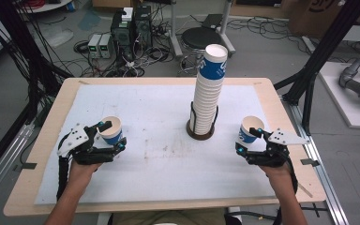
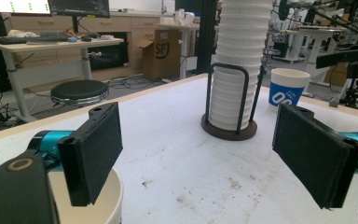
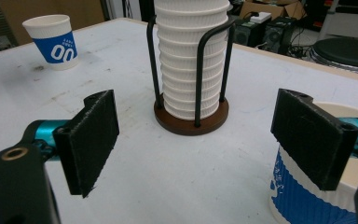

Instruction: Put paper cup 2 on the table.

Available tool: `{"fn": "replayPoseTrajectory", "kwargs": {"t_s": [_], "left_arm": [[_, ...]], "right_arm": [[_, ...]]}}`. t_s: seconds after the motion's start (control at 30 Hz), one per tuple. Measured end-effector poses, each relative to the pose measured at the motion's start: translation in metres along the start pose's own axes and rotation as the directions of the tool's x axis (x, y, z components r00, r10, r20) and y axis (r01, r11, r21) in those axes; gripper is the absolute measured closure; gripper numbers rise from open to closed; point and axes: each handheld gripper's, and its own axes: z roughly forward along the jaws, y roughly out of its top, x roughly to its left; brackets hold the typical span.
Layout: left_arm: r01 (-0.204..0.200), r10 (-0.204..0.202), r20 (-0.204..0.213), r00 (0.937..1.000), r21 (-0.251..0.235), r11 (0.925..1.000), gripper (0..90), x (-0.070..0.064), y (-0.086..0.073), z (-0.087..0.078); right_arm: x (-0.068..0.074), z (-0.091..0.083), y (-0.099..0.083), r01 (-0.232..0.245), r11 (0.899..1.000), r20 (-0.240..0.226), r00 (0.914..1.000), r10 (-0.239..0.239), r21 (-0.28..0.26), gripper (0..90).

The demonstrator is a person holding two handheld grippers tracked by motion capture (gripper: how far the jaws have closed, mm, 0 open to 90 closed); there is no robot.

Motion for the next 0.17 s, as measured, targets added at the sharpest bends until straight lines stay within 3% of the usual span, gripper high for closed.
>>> {"fn": "replayPoseTrajectory", "kwargs": {"t_s": [0.17], "left_arm": [[0.004,-0.004,-0.004,1.0000,-0.005,1.0000,15.8,0.0011,-0.0002,0.0001]], "right_arm": [[-0.0010,0.0014,-0.0004,0.002,1.000,-0.004,1.0000,-0.002,-0.001,15.2]]}}
